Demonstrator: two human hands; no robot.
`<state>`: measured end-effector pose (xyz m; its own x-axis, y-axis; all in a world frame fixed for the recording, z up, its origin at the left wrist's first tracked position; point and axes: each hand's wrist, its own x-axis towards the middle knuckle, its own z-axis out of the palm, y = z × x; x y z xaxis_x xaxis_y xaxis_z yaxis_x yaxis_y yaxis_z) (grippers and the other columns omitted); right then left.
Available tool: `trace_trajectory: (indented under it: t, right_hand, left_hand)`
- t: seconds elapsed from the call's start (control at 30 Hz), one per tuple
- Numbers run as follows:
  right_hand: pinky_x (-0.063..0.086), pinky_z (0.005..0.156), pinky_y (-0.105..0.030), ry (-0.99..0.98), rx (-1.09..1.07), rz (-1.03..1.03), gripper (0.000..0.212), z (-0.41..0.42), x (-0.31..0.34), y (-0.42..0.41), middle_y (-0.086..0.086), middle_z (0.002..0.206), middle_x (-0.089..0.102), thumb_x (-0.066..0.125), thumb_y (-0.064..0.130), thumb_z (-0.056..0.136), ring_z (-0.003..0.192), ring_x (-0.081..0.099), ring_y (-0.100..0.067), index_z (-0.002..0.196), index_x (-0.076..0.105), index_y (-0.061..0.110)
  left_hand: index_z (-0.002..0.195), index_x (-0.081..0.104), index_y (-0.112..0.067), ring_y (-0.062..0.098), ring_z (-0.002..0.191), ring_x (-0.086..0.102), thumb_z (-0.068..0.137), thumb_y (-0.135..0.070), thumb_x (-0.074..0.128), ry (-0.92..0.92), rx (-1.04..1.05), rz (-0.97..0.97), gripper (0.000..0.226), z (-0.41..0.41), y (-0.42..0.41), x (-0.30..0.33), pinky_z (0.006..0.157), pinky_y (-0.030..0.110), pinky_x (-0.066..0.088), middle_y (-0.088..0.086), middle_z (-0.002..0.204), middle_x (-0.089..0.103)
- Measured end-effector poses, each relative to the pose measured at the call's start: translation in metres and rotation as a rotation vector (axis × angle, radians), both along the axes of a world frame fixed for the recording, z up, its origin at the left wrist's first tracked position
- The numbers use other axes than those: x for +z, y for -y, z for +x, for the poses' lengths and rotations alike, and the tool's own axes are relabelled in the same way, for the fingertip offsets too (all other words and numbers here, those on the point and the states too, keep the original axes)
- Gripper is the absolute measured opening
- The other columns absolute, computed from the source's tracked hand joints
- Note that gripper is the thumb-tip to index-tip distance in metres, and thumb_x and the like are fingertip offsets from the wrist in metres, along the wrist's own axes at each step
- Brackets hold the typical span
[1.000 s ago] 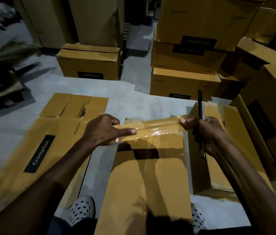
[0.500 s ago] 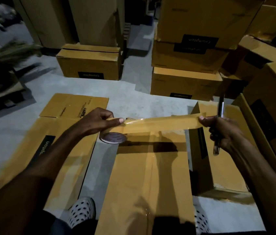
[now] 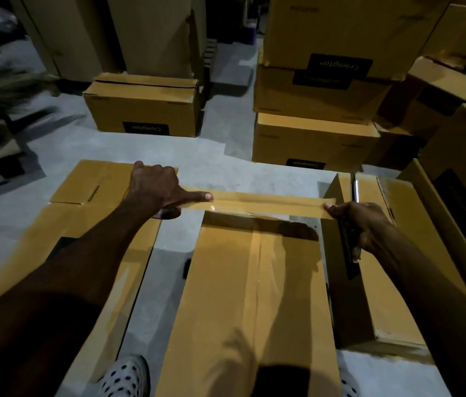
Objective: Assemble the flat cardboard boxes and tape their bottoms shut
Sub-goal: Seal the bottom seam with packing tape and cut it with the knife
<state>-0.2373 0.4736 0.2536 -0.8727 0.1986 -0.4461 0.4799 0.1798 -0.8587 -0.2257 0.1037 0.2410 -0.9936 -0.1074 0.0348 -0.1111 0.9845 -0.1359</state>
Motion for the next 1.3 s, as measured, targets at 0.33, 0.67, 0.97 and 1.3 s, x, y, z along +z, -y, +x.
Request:
trace_trajectory:
  t: [0.33, 0.67, 0.97, 1.3]
  right_hand:
    - [0.052, 0.069, -0.038, 0.053, 0.062, 0.044, 0.026, -0.020, -0.049, -0.012, -0.013, 0.081, 0.060, 0.081, 0.022, 0.075, 0.065, 0.052, -0.021, 0.084, 0.064, 0.005]
    - [0.022, 0.043, -0.025, 0.156, 0.062, 0.038, 0.025, -0.028, -0.073, -0.021, -0.002, 0.058, 0.040, 0.083, 0.024, 0.076, 0.047, 0.026, -0.012, 0.075, 0.063, 0.009]
    - [0.022, 0.043, -0.025, 0.114, 0.008, 0.043, 0.027, -0.029, -0.088, -0.017, -0.004, 0.064, 0.039, 0.081, 0.022, 0.079, 0.049, 0.026, -0.013, 0.073, 0.058, 0.010]
    - [0.033, 0.042, -0.024, 0.032, 0.131, 0.219, 0.048, -0.024, -0.104, -0.028, -0.011, 0.079, 0.071, 0.076, 0.050, 0.079, 0.047, 0.041, -0.017, 0.083, 0.068, 0.004]
  left_hand:
    - [0.056, 0.064, -0.015, 0.020, 0.062, 0.056, 0.057, -0.101, 0.016, 0.051, -0.012, -0.032, 0.098, -0.028, -0.014, -0.046, 0.093, 0.045, 0.033, 0.002, 0.054, 0.059]
    - [0.057, 0.061, -0.015, 0.020, 0.067, 0.056, 0.049, -0.103, 0.017, 0.088, 0.005, -0.018, 0.099, -0.040, -0.016, -0.055, 0.097, 0.047, 0.032, 0.001, 0.058, 0.059]
    - [0.058, 0.061, -0.013, 0.022, 0.071, 0.059, 0.047, -0.104, 0.021, 0.107, 0.058, 0.022, 0.100, -0.045, -0.014, -0.063, 0.101, 0.049, 0.032, 0.002, 0.060, 0.062]
    - [0.110, 0.054, -0.014, 0.031, 0.107, 0.057, 0.058, -0.092, 0.051, 0.079, 0.156, 0.269, 0.093, -0.046, -0.017, -0.070, 0.100, 0.053, 0.035, 0.009, 0.110, 0.063]
